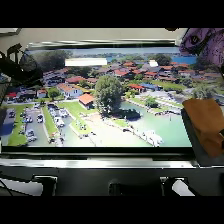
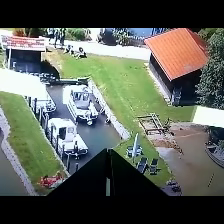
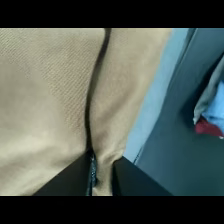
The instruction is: Fold the clothes and pants, and hang the long-sleeved shirts on hangers.
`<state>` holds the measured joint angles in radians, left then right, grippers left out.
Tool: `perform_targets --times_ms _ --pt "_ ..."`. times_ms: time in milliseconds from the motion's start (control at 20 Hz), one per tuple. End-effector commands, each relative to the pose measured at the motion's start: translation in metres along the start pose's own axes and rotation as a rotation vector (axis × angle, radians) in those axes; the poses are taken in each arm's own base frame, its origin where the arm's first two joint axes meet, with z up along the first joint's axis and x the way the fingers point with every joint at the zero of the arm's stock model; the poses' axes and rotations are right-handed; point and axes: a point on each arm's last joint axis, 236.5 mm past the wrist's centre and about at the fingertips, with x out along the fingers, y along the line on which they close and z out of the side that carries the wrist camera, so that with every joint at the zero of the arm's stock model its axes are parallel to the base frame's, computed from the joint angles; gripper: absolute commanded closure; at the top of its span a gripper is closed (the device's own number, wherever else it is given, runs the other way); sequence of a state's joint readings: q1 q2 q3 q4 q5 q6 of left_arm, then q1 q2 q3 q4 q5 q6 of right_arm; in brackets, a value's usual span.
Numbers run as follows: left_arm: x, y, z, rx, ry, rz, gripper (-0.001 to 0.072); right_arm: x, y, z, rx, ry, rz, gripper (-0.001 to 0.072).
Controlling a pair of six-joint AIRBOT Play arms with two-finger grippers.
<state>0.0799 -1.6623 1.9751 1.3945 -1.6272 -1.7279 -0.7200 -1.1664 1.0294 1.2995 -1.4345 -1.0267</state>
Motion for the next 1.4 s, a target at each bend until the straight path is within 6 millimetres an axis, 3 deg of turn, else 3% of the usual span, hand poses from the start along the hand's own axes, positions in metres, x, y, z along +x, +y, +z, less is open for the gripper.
perform_targets --times_ms 0,400,550,650,700,800,900,1000,1050,1100,1250,1350 --pt "0.0 0.0 0.0 0.0 0.0 0.0 0.0687 0.019 -0.011 -0.016 0.001 0.044 -0.056 0.0675" --pt "0.0 0.0 0.0 0.001 0.0 0.0 0.0686 0.019 -0.042 -0.025 -0.006 0.077 -0.193 0.0675" --pt "0.0 0.0 0.0 0.001 0.0 0.0 0.0686 0.019 -0.045 -0.023 0.006 0.064 -0.204 0.0667" --pt "0.0 0.0 0.0 0.001 0.0 0.0 0.0687 0.019 -0.041 -0.021 0.016 0.057 -0.189 0.0466" --pt "0.0 0.0 0.0 0.001 0.0 0.0 0.0686 0.019 -0.034 -0.02 -0.008 0.054 -0.156 0.0419" --pt "0.0 -0.004 -0.001 0.002 0.002 -0.017 0.0687 0.01 0.003 -0.012 -0.059 0.01 0.02 0.0421" --pt "-0.001 -0.011 -0.002 0.01 0.005 -0.038 0.0687 -0.022 0.065 0.001 -0.101 -0.097 0.322 0.0431" --pt "-0.004 -0.022 -0.007 0.088 0.003 -0.039 0.0688 -0.069 0.124 0.003 -0.196 -0.228 0.569 0.0588" --pt "-0.006 -0.024 -0.012 0.114 0.0 -0.019 0.0688 -0.088 0.15 -0.009 -0.294 -0.274 0.635 0.0661" --pt "-0.007 -0.026 -0.019 0.146 -0.013 0.014 0.0688 -0.099 0.171 -0.026 -0.398 -0.299 0.668 0.0674" --pt "-0.011 -0.036 -0.053 0.288 -0.04 0.034 0.0688 -0.129 0.231 -0.108 -0.737 -0.331 0.748 0.0674" --pt "-0.015 -0.036 -0.077 0.296 -0.086 0.023 0.0687 -0.144 0.254 -0.166 -0.906 -0.335 0.798 0.0674"
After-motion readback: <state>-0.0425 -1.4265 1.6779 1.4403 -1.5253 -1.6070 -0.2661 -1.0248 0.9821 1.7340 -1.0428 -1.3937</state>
